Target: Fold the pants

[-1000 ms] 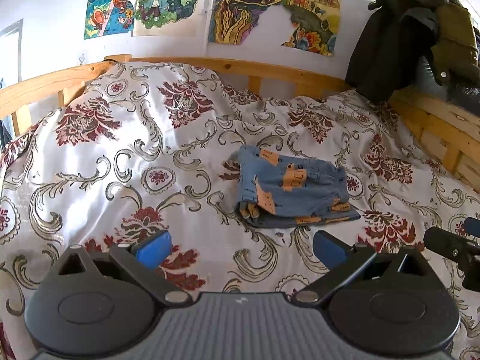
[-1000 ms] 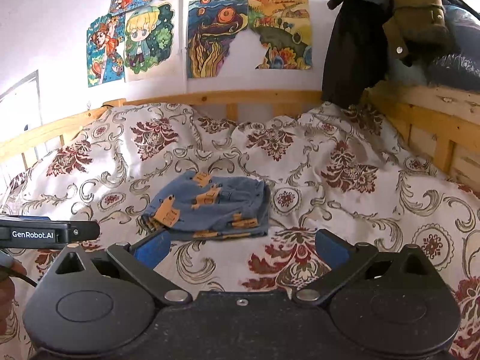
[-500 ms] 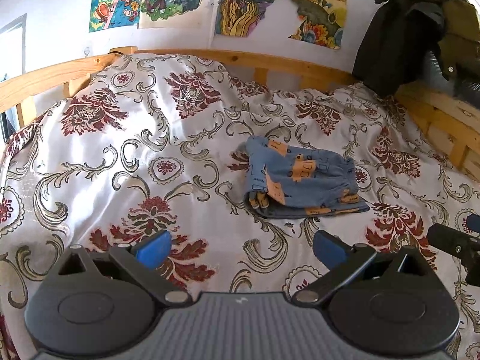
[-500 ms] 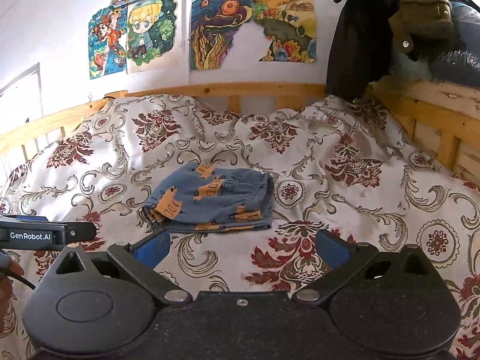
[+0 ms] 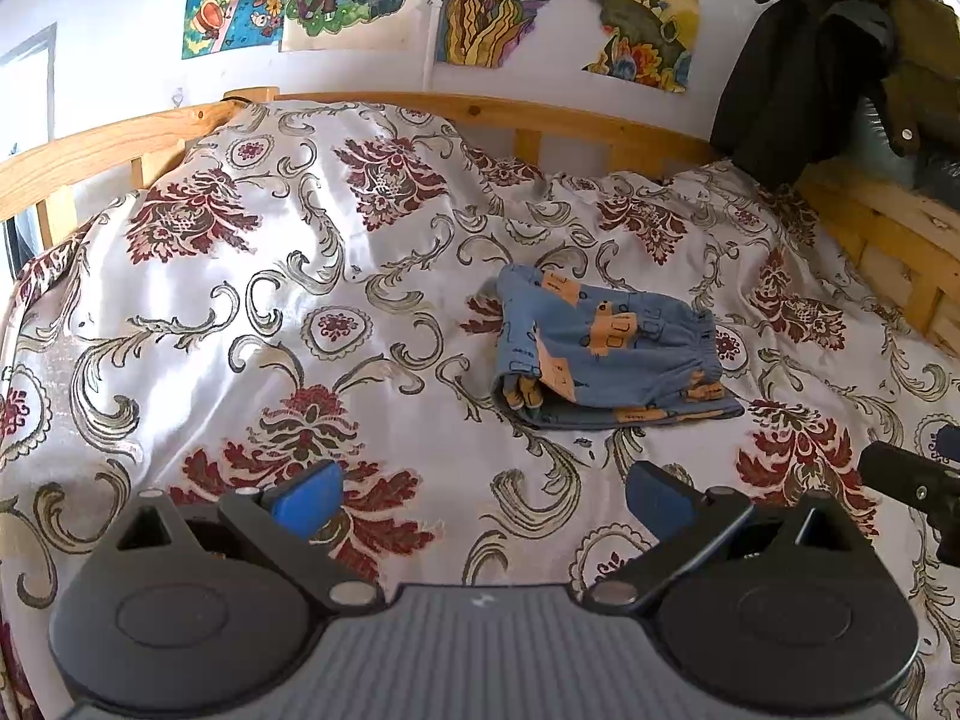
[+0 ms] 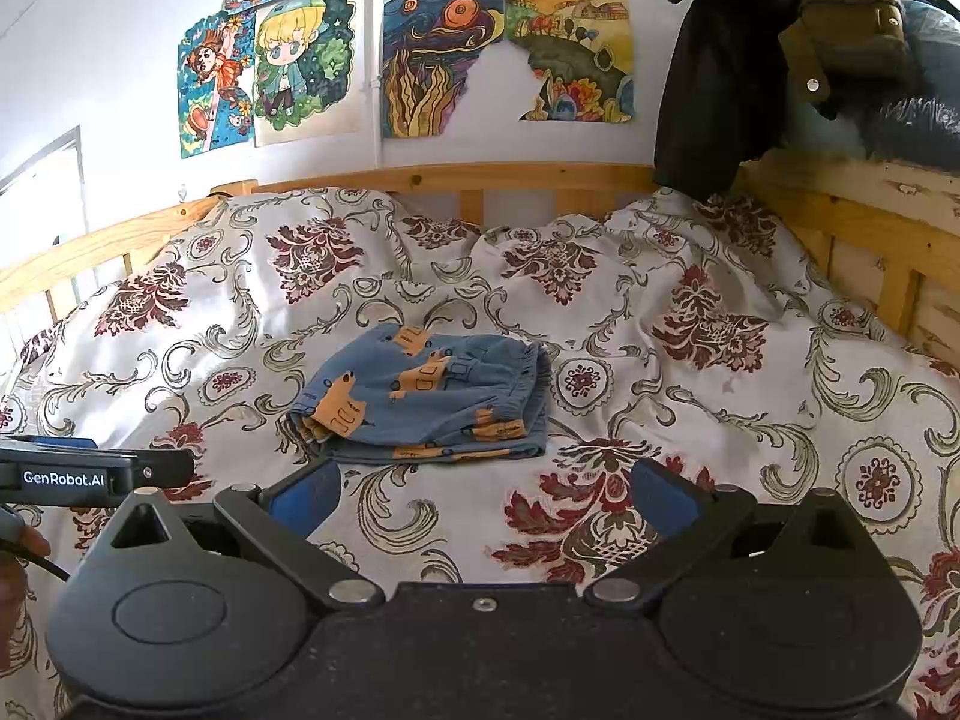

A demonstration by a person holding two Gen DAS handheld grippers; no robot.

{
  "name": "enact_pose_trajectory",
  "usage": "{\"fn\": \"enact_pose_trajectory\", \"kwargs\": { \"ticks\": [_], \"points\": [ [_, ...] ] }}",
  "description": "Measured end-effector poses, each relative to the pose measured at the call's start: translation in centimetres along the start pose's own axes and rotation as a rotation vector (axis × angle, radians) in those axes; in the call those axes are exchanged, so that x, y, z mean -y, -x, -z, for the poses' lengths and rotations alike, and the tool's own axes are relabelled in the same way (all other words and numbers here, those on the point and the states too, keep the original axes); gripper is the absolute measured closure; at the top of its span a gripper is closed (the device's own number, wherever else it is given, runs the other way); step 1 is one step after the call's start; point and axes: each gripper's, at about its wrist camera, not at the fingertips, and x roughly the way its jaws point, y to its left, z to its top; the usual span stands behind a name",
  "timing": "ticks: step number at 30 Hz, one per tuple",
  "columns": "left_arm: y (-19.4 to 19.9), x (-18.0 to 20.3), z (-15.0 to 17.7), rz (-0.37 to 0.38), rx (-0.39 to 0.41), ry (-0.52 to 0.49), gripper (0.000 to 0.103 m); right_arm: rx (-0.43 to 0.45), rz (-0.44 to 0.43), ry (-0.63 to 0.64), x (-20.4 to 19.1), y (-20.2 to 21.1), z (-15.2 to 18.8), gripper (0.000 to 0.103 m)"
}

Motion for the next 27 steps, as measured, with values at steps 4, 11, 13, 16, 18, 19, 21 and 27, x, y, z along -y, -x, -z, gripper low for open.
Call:
{"fn": "enact_pose_trajectory", "kwargs": {
  "ticks": [4,11,13,16,18,19,21,27],
  "points": [
    [0.01,0.01,0.01,-0.002,-0.002,0.0,0.0,-0.001,-0.001,-0.001,-0.03,-0.03,0.02,0.001],
    [0.05,-0.03,0.05,-0.001,-0.004,-0.001,0.0,-0.003,-0.002,-0.001,-0.11,-0.08,0.02,0.001],
    [0.07,-0.06,0.09,-0.003,-0.007,0.002,0.0,-0.006,-0.003,0.001,-0.18,-0.22,0.18,0.001],
    [0.08,-0.16,0.19,-0.002,-0.01,0.006,0.0,-0.008,-0.003,0.002,-0.26,-0.29,0.31,0.001],
    [0.09,-0.15,0.21,-0.004,-0.01,0.003,0.0,-0.007,-0.004,0.001,-0.25,-0.31,0.31,0.001],
    [0.1,-0.14,0.22,-0.004,-0.009,0.003,0.0,-0.008,-0.003,0.002,-0.25,-0.31,0.29,0.001],
    [0.12,-0.12,0.22,-0.005,-0.009,0.003,0.0,-0.008,-0.003,0.001,-0.24,-0.31,0.28,0.001],
    [0.05,-0.13,0.17,0.009,-0.02,0.012,0.0,-0.009,-0.004,0.001,-0.28,-0.34,0.36,0.001]
  ]
}}
